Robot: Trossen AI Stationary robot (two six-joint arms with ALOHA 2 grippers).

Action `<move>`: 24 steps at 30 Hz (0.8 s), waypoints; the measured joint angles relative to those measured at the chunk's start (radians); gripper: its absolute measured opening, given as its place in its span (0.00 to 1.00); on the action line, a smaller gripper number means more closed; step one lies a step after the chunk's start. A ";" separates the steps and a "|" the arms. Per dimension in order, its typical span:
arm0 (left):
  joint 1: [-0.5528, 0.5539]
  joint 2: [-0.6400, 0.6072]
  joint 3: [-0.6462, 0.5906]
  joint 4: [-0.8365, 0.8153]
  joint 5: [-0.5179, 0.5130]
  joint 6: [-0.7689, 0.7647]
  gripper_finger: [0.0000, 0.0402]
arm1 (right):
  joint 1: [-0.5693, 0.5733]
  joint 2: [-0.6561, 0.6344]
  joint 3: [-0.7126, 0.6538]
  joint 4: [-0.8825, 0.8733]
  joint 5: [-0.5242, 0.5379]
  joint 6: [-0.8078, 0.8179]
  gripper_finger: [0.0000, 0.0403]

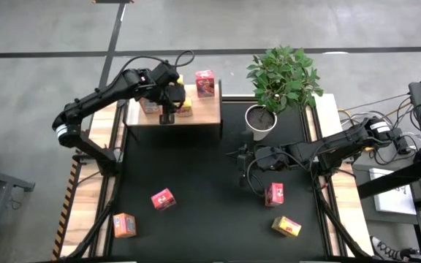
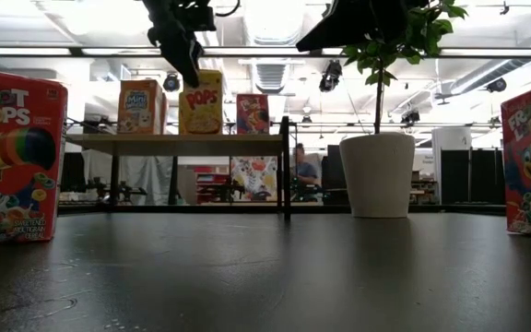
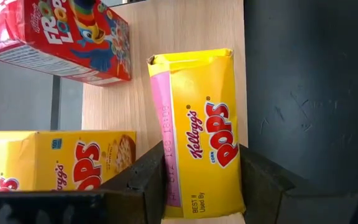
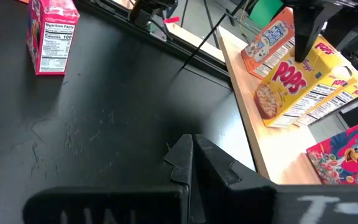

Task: Stack cereal on shelf
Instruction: Put the left yellow cereal box on the shelf

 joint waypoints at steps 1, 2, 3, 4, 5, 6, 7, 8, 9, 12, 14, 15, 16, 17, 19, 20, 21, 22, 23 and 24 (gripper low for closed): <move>0.000 0.000 0.000 0.000 -0.001 0.000 0.36 | 0.000 0.000 0.000 0.000 0.000 0.000 0.02; 0.001 -0.001 0.000 0.000 -0.002 0.001 0.37 | 0.000 0.000 0.000 0.000 0.000 0.000 0.02; 0.003 0.000 0.001 0.000 -0.003 0.000 0.39 | 0.000 0.000 0.000 0.000 0.000 0.000 0.02; 0.003 0.000 0.003 -0.001 -0.004 0.000 0.40 | 0.000 0.000 0.000 0.000 0.000 0.000 0.02; 0.004 0.001 0.003 -0.004 -0.004 -0.002 0.42 | 0.000 0.000 0.000 0.000 0.000 0.000 0.02; 0.004 0.002 0.003 -0.009 -0.005 -0.002 0.45 | 0.000 0.000 0.000 0.000 0.000 0.000 0.02; 0.004 0.003 0.003 -0.010 -0.008 -0.001 0.47 | 0.000 0.000 0.000 0.000 0.000 0.000 0.02; 0.004 0.003 0.003 -0.009 -0.010 -0.001 0.49 | 0.000 0.000 0.000 0.000 0.000 0.000 0.02; 0.004 0.003 0.003 -0.009 -0.016 -0.001 0.51 | 0.000 0.000 0.000 0.000 0.000 0.000 0.02; 0.004 0.003 0.003 -0.008 -0.056 0.001 0.56 | 0.000 0.000 0.000 0.000 0.000 -0.001 0.02; 0.004 0.003 0.003 -0.008 -0.066 0.001 0.58 | 0.000 0.000 0.000 0.000 0.000 -0.001 0.02; 0.004 0.002 0.003 -0.008 -0.068 0.002 0.59 | 0.000 0.000 0.000 0.000 0.000 -0.001 0.02; 0.004 -0.001 0.003 -0.008 -0.070 0.006 0.60 | 0.000 0.000 0.000 0.001 0.000 -0.001 0.02; 0.004 -0.003 0.003 -0.008 -0.072 0.011 0.60 | 0.000 0.000 0.000 0.001 0.000 -0.002 0.02; 0.003 -0.009 0.003 -0.008 -0.072 0.013 0.60 | 0.000 0.000 0.000 0.001 0.000 -0.001 0.02; 0.002 -0.012 0.003 -0.008 -0.072 0.011 0.60 | 0.000 0.000 0.000 0.003 0.000 0.000 0.02; 0.001 -0.015 0.003 -0.008 -0.072 0.005 0.60 | 0.000 0.000 0.000 0.005 0.000 0.004 0.02; -0.001 -0.019 0.003 -0.009 -0.072 -0.003 0.60 | 0.000 0.000 0.000 0.006 0.000 0.006 0.02; -0.004 -0.025 0.003 -0.011 -0.072 -0.010 0.60 | 0.000 0.000 0.000 0.006 0.000 0.009 0.02; -0.008 -0.031 0.003 -0.013 -0.072 -0.016 0.60 | 0.000 0.000 0.000 0.006 0.000 0.011 0.02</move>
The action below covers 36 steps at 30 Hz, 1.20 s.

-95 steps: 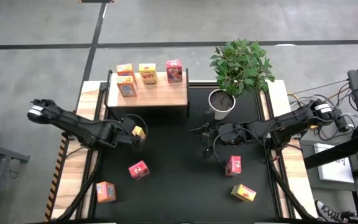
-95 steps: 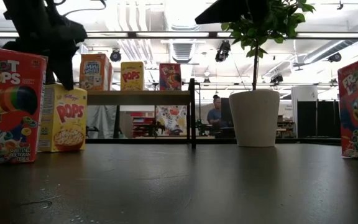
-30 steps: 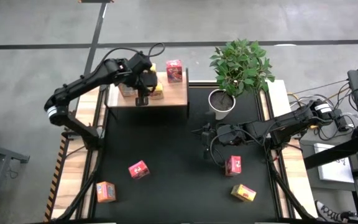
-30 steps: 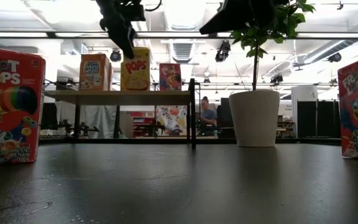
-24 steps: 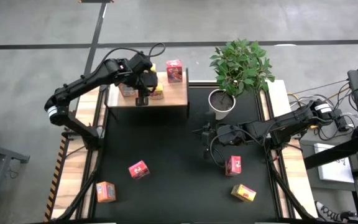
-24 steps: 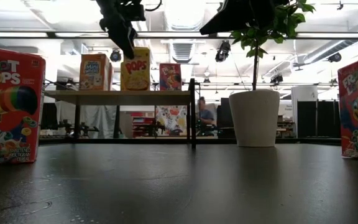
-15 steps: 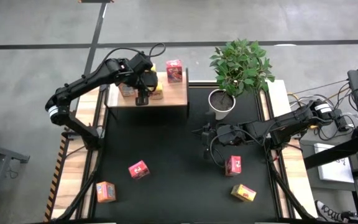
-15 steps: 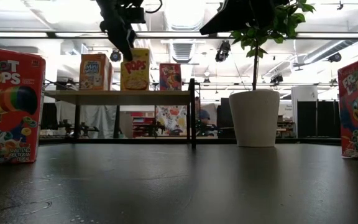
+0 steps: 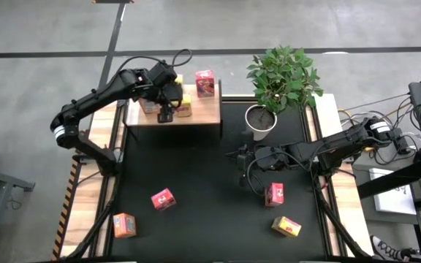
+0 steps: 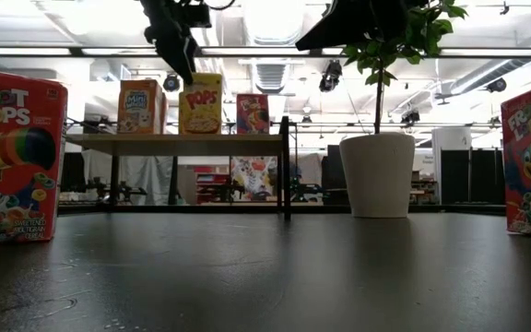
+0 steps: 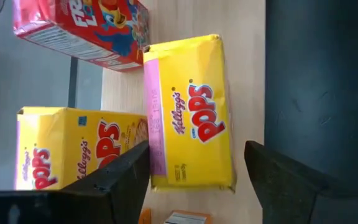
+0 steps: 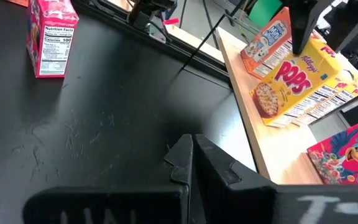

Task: Stack cereal on shelf
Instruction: Put the left yellow cereal box on the shelf

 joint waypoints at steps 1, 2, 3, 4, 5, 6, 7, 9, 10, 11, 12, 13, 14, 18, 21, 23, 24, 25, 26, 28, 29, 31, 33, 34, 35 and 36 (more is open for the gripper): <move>-0.006 -0.008 0.000 -0.001 0.000 -0.009 0.59 | 0.000 0.000 0.000 0.000 0.000 0.000 0.02; -0.014 -0.017 0.000 -0.001 0.000 -0.021 0.59 | 0.000 0.000 0.000 0.000 0.000 0.001 0.02; -0.024 -0.027 0.000 -0.001 0.000 -0.029 0.59 | 0.000 0.000 0.000 0.001 0.000 0.003 0.02; -0.036 -0.037 0.000 -0.001 -0.001 -0.034 0.59 | 0.000 0.000 0.000 0.002 0.000 0.006 0.02; -0.050 -0.048 0.001 0.000 -0.008 -0.038 0.58 | 0.000 0.000 0.000 0.002 0.000 0.012 0.02; -0.064 -0.060 0.001 0.001 -0.024 -0.044 0.58 | 0.000 0.000 0.000 0.002 0.000 0.015 0.02; -0.078 -0.071 0.001 0.003 -0.044 -0.048 0.58 | 0.000 0.000 0.000 0.002 0.000 0.015 0.02; -0.106 -0.094 0.001 0.005 -0.084 -0.062 0.58 | 0.000 0.000 0.000 0.002 0.000 0.016 0.02; -0.117 -0.108 0.001 0.007 -0.097 -0.070 0.57 | 0.000 0.000 0.000 0.002 0.000 0.019 0.02; -0.127 -0.121 0.001 0.009 -0.101 -0.079 0.57 | 0.000 0.000 0.000 0.002 0.000 0.022 0.02; -0.135 -0.133 0.002 0.012 -0.103 -0.091 0.57 | 0.000 0.000 0.000 0.002 0.000 0.022 0.02; -0.144 -0.144 0.002 0.014 -0.103 -0.104 0.57 | 0.000 0.000 0.000 0.002 0.000 0.022 0.02; -0.152 -0.155 0.001 0.015 -0.103 -0.117 0.56 | 0.000 0.000 0.000 0.002 0.000 0.022 0.02; -0.173 -0.198 -0.025 0.069 -0.102 -0.169 0.55 | 0.000 0.000 0.000 0.009 0.000 0.018 0.02; -0.174 -0.214 -0.066 0.146 -0.101 -0.196 0.53 | 0.000 0.000 0.000 0.019 0.000 0.015 0.02; -0.173 -0.222 -0.118 0.234 -0.109 -0.205 0.51 | 0.000 -0.001 0.000 0.018 0.000 0.014 0.02; -0.173 -0.224 -0.149 0.285 -0.125 -0.205 0.50 | 0.000 -0.001 0.000 0.018 0.000 0.013 0.02; -0.173 -0.225 -0.182 0.340 -0.158 -0.205 0.49 | 0.000 -0.001 0.000 0.018 0.000 0.012 0.02; -0.173 -0.225 -0.215 0.393 -0.199 -0.206 0.48 | 0.000 -0.001 0.000 0.018 0.000 0.009 0.02; -0.174 -0.223 -0.284 0.496 -0.299 -0.209 0.45 | 0.000 -0.001 0.000 0.018 0.000 0.003 0.02; -0.174 -0.221 -0.315 0.539 -0.347 -0.208 0.43 | 0.000 -0.001 0.000 0.018 0.000 0.003 0.02; -0.173 -0.216 -0.368 0.604 -0.433 -0.203 0.40 | 0.000 -0.001 0.000 0.018 0.000 0.003 0.02; -0.173 -0.216 -0.403 0.636 -0.489 -0.201 0.37 | 0.000 -0.001 0.000 0.017 0.000 0.002 0.02; -0.173 -0.216 -0.411 0.639 -0.500 -0.201 0.35 | 0.000 -0.001 0.000 0.017 0.000 0.003 0.02; -0.173 -0.217 -0.415 0.638 -0.504 -0.202 0.34 | 0.000 -0.001 0.000 0.017 0.000 0.002 0.02; -0.173 -0.219 -0.417 0.632 -0.506 -0.204 0.33 | 0.000 -0.001 0.000 0.017 0.001 0.002 0.02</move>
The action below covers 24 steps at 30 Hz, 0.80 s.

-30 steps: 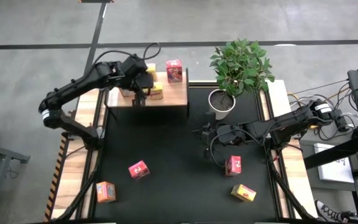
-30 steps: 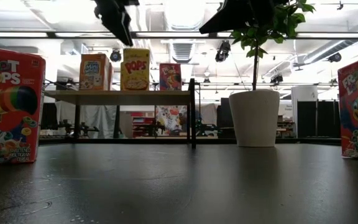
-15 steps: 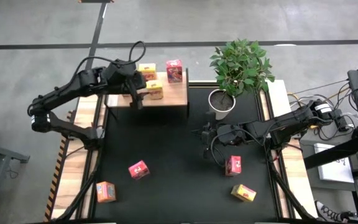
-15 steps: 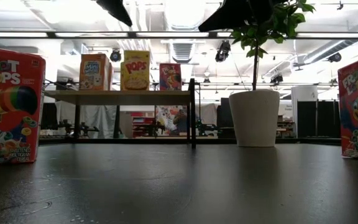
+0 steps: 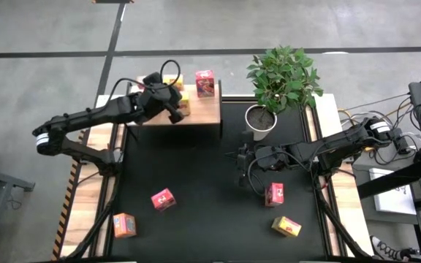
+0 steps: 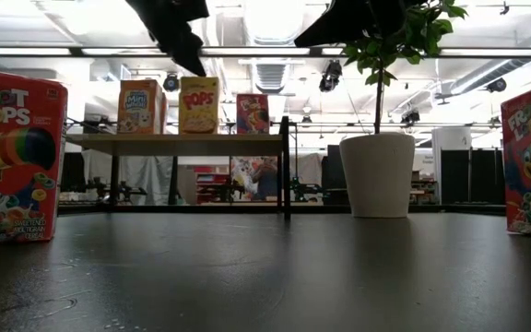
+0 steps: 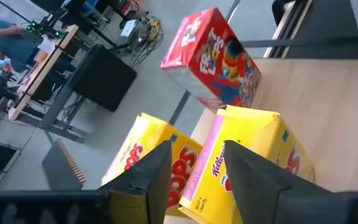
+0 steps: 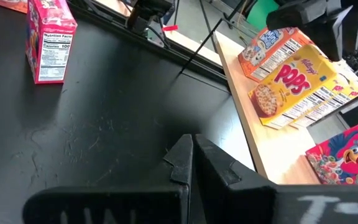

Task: Stack cereal on shelf
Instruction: Put the left yellow cereal box on the shelf

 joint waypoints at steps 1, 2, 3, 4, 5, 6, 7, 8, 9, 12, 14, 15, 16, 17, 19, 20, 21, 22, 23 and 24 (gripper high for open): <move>0.000 -0.001 -0.001 -0.010 -0.004 0.000 0.32 | 0.000 0.000 0.000 0.000 0.000 -0.003 0.02; -0.001 -0.001 0.001 -0.018 -0.011 -0.001 0.31 | 0.000 0.000 0.000 0.000 0.000 -0.005 0.02; -0.001 -0.001 0.005 -0.030 -0.020 -0.001 0.31 | 0.000 0.000 0.000 0.000 0.000 -0.006 0.02; -0.001 0.000 0.009 -0.039 -0.036 0.000 0.30 | 0.000 0.000 0.000 0.000 0.000 -0.006 0.02; -0.001 0.000 0.014 -0.046 -0.054 0.001 0.30 | 0.000 0.000 0.000 0.000 0.001 -0.006 0.02; -0.001 0.001 0.019 -0.054 -0.064 0.007 0.30 | 0.000 0.000 0.000 0.000 0.002 -0.006 0.02; 0.000 0.001 0.023 -0.060 -0.066 0.014 0.29 | 0.000 0.000 0.000 0.000 0.004 -0.006 0.02; 0.000 0.001 0.027 -0.062 -0.069 0.021 0.29 | 0.000 0.000 0.000 0.000 0.005 -0.006 0.02; 0.000 0.000 0.030 -0.062 -0.071 0.028 0.29 | 0.000 0.000 0.000 0.000 0.007 -0.005 0.02; 0.000 0.000 0.041 -0.062 -0.070 0.038 0.29 | 0.000 0.000 0.000 0.000 0.007 -0.006 0.02; 0.000 0.000 0.047 -0.063 -0.070 0.043 0.29 | 0.000 0.000 0.000 -0.001 0.007 -0.006 0.02; -0.002 0.000 0.052 -0.067 -0.070 0.046 0.29 | 0.000 0.000 0.000 -0.001 0.007 -0.006 0.02; -0.007 0.000 0.060 -0.073 -0.070 0.047 0.29 | 0.000 0.000 0.000 -0.001 0.007 -0.006 0.02; -0.014 -0.001 0.071 -0.082 -0.070 0.047 0.29 | 0.000 0.000 0.000 -0.001 0.007 -0.006 0.02; -0.035 -0.004 0.100 -0.097 -0.052 0.048 0.29 | 0.000 0.000 0.000 -0.006 0.007 -0.006 0.02; -0.049 -0.006 0.116 -0.114 -0.037 0.047 0.29 | 0.000 0.000 0.000 -0.008 0.007 -0.006 0.02; -0.066 -0.007 0.132 -0.140 -0.004 0.047 0.29 | 0.000 0.000 0.000 -0.008 0.007 -0.006 0.02; -0.082 -0.008 0.146 -0.173 0.046 0.047 0.29 | 0.000 0.000 0.000 -0.010 0.007 -0.006 0.02; -0.099 -0.009 0.158 -0.215 0.114 0.048 0.29 | 0.000 0.000 0.000 -0.012 0.007 -0.006 0.02; -0.114 -0.010 0.165 -0.259 0.197 0.048 0.29 | 0.000 0.000 0.000 -0.014 0.007 -0.006 0.02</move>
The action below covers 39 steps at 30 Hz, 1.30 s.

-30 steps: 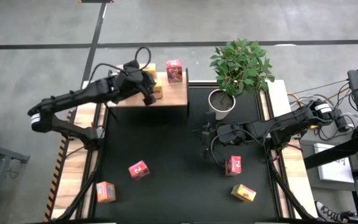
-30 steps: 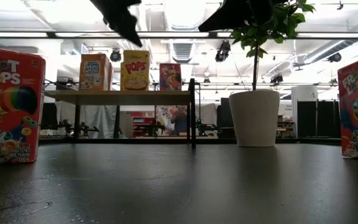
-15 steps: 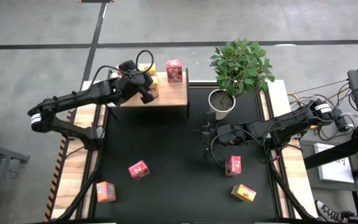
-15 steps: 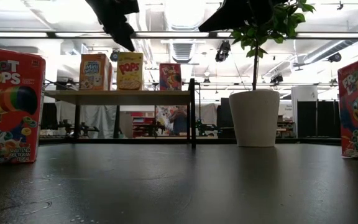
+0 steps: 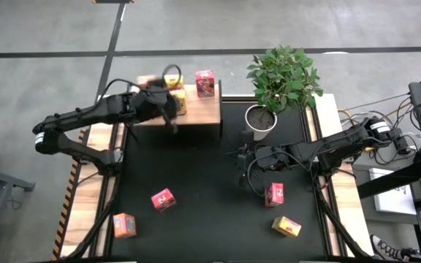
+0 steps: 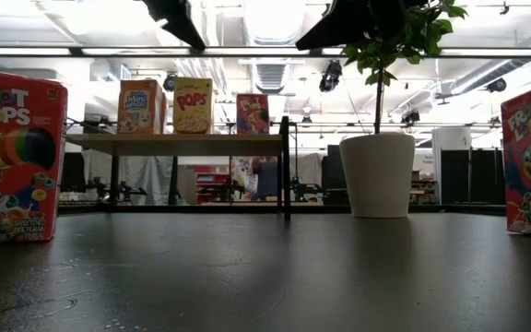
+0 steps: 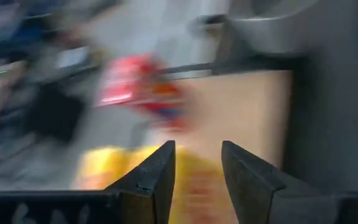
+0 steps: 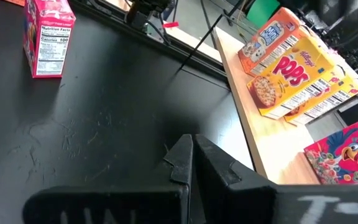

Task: Stack cereal on shelf
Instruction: Put the left yellow cereal box on the shelf

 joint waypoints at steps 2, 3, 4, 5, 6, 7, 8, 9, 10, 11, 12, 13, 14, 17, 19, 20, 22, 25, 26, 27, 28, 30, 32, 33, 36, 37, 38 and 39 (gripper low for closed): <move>-0.029 0.000 -0.011 -0.072 0.122 -0.012 0.28 | 0.000 0.000 0.000 -0.001 0.000 0.000 0.02; -0.043 0.000 -0.029 -0.084 0.133 -0.033 0.28 | 0.000 0.000 0.000 -0.002 0.000 0.000 0.02; -0.056 0.000 -0.056 -0.083 0.116 -0.056 0.27 | 0.000 0.000 0.000 -0.004 0.000 0.000 0.02; -0.064 0.001 -0.088 -0.078 0.069 -0.076 0.26 | 0.000 0.000 0.000 -0.004 0.000 0.000 0.02; -0.068 0.002 -0.120 -0.068 0.009 -0.092 0.25 | 0.000 0.000 0.000 -0.004 0.000 0.000 0.02; -0.072 0.004 -0.154 -0.046 -0.056 -0.102 0.24 | 0.000 0.000 0.000 -0.004 0.000 0.000 0.02; -0.072 0.005 -0.186 -0.020 -0.115 -0.106 0.22 | 0.000 0.000 0.000 -0.004 0.000 0.000 0.02; -0.072 0.006 -0.215 0.005 -0.168 -0.106 0.21 | 0.000 0.000 0.000 -0.004 0.000 0.000 0.02; -0.072 0.007 -0.242 0.030 -0.212 -0.103 0.19 | 0.000 0.000 0.000 -0.003 0.000 0.000 0.02; -0.072 0.009 -0.263 0.056 -0.249 -0.098 0.18 | 0.000 0.000 0.000 -0.003 0.000 -0.001 0.02; -0.070 0.011 -0.281 0.082 -0.276 -0.096 0.17 | 0.000 0.000 0.000 -0.002 0.000 -0.002 0.02; -0.068 0.011 -0.296 0.109 -0.297 -0.090 0.16 | 0.000 0.000 0.000 -0.002 0.000 -0.004 0.02; -0.066 0.011 -0.307 0.125 -0.306 -0.087 0.15 | 0.000 0.000 0.000 -0.002 0.000 -0.006 0.02; -0.060 0.012 -0.316 0.158 -0.310 -0.085 0.10 | 0.000 0.000 0.000 0.002 0.000 -0.015 0.02; -0.053 0.013 -0.316 0.167 -0.334 -0.090 0.09 | 0.000 0.000 0.000 0.008 0.000 -0.020 0.02; -0.049 0.013 -0.316 0.171 -0.355 -0.092 0.08 | 0.000 0.000 0.000 0.010 0.000 -0.020 0.02; -0.040 0.013 -0.316 0.171 -0.393 -0.095 0.07 | 0.000 0.000 0.000 0.010 0.000 -0.019 0.02; -0.032 0.013 -0.316 0.173 -0.402 -0.103 0.05 | 0.000 0.000 0.000 0.010 0.000 -0.019 0.02; -0.032 0.013 -0.316 0.177 -0.400 -0.107 0.05 | 0.000 0.000 0.000 0.010 0.000 -0.019 0.02; -0.032 0.013 -0.316 0.182 -0.397 -0.113 0.04 | 0.000 0.000 0.000 0.010 0.000 -0.019 0.02; -0.032 0.013 -0.316 0.183 -0.396 -0.118 0.03 | 0.000 0.000 0.000 0.010 0.000 -0.019 0.02; -0.032 0.013 -0.316 0.183 -0.396 -0.123 0.02 | 0.000 0.000 0.000 0.010 0.000 -0.019 0.02; -0.032 0.013 -0.316 0.183 -0.393 -0.134 0.01 | 0.000 0.000 0.000 0.010 0.000 -0.019 0.02; -0.032 0.013 -0.316 0.183 -0.380 -0.142 0.01 | 0.000 0.000 0.000 0.010 0.000 -0.019 0.02; -0.035 0.013 -0.317 0.184 -0.274 -0.165 0.00 | 0.000 0.000 0.000 0.010 0.000 -0.019 0.02; -0.035 0.013 -0.317 0.185 -0.231 -0.167 0.00 | 0.000 0.000 0.000 0.010 0.000 -0.019 0.02; -0.035 0.013 -0.318 0.189 -0.198 -0.168 0.00 | 0.000 0.000 0.000 0.010 0.000 -0.019 0.02; -0.035 0.016 -0.318 0.192 -0.180 -0.168 0.00 | 0.000 0.000 0.000 0.009 0.000 -0.019 0.02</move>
